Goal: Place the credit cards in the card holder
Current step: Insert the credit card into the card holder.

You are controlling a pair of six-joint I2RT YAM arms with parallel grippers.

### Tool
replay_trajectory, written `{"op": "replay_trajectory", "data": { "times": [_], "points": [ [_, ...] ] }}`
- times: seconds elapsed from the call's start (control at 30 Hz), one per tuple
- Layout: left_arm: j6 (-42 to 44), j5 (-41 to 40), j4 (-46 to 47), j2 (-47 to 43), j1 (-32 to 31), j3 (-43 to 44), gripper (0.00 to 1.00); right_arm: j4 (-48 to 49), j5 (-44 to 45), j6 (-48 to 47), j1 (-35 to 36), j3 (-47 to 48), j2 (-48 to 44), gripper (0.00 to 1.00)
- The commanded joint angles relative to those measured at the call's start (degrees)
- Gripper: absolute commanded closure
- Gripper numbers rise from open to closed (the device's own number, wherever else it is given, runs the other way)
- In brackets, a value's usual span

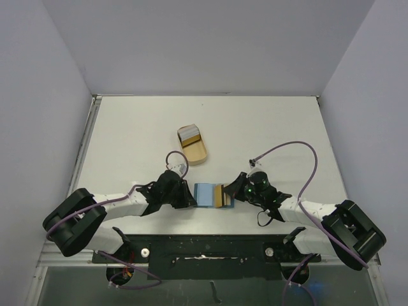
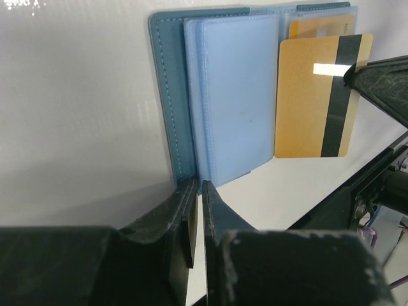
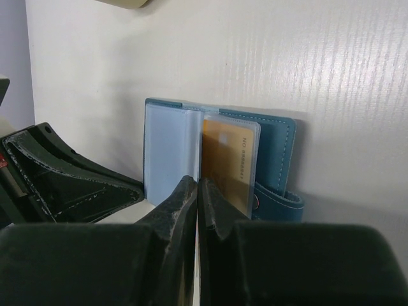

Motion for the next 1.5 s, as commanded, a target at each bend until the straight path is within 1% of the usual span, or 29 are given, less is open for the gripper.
{"op": "replay_trajectory", "data": {
  "times": [0.0,0.17,0.33,0.7,0.9,1.47],
  "points": [
    [-1.39,-1.25,0.92,-2.76,-0.53,-1.21,0.92,5.15,-0.57,-1.01,-0.43,-0.23,-0.44,1.0],
    [-1.36,-1.27,0.91,-2.39,-0.48,-1.29,0.92,7.77,-1.81,-1.47,-0.44,-0.24,0.76,1.0],
    [-1.36,-1.33,1.37,-2.38,-0.62,-1.45,0.92,7.82,-1.73,-2.03,-0.47,0.08,0.61,1.0],
    [-1.71,-1.04,2.25,-1.6,-1.14,-1.68,0.92,11.77,-2.47,-2.32,-0.97,-0.73,6.65,1.0],
    [-1.81,-1.17,2.56,-1.15,-1.35,-1.84,0.92,13.01,-2.15,-2.07,-1.17,-1.66,7.89,1.0],
    [-1.97,-1.85,2.18,-2.13,-1.67,-2.6,0.92,15.52,-4.19,-6.57,-1.44,-0.82,10.17,1.0]
  ]
}}
